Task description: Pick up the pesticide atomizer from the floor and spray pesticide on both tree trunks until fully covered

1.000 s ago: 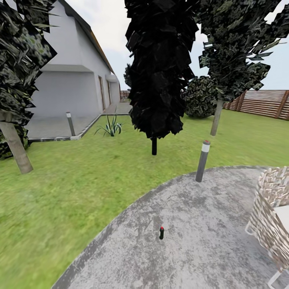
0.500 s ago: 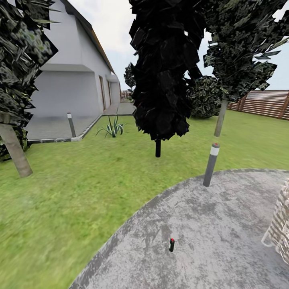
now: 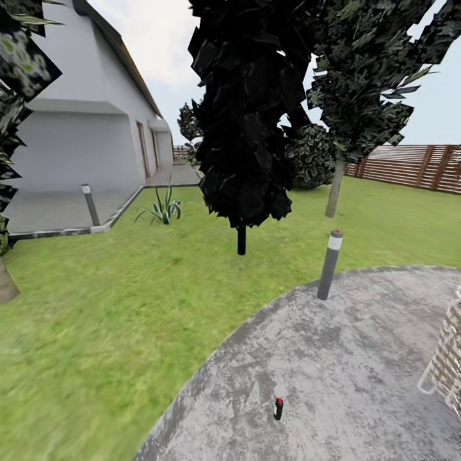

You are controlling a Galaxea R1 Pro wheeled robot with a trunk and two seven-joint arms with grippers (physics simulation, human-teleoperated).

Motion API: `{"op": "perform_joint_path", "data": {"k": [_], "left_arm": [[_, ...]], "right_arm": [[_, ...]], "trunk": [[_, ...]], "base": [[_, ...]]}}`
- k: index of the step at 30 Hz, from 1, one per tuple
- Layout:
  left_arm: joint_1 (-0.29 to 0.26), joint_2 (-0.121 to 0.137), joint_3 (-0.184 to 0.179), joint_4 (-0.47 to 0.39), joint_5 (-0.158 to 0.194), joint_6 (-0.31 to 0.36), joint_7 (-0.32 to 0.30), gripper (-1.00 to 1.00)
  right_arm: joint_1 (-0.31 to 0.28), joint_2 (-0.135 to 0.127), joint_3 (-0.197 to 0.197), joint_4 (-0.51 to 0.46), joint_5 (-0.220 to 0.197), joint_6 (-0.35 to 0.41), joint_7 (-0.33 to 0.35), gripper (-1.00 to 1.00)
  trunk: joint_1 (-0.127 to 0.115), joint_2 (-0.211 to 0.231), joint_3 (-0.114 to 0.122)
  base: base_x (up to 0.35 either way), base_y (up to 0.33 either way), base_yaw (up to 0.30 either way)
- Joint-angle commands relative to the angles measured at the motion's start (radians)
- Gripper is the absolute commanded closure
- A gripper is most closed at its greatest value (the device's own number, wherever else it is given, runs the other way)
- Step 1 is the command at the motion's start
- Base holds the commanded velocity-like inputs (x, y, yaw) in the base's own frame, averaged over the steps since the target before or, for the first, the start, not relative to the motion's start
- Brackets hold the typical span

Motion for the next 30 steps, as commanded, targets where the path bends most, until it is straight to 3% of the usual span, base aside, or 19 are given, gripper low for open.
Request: {"op": "perform_joint_path", "data": {"k": [1,8,30], "left_arm": [[0.000,0.000,-0.001,0.001,0.004,-0.003,0.001,-1.00],[0.000,0.000,-0.001,0.001,0.005,-0.003,0.001,-1.00],[0.000,0.000,-0.001,0.001,0.006,-0.002,0.001,-1.00]], "right_arm": [[-0.001,0.000,0.000,0.001,0.000,-0.003,0.000,-1.00],[-0.001,0.000,0.000,0.000,0.000,-0.003,0.000,-1.00],[-0.001,0.000,0.000,0.000,0.000,-0.003,0.000,-1.00]], "trunk": [[0.000,0.000,0.000],[0.000,0.000,0.004],[0.000,0.000,0.011]], "base": [[0.251,0.255,-0.266],[0.186,0.290,-0.267],[0.053,0.323,-0.267]]}}
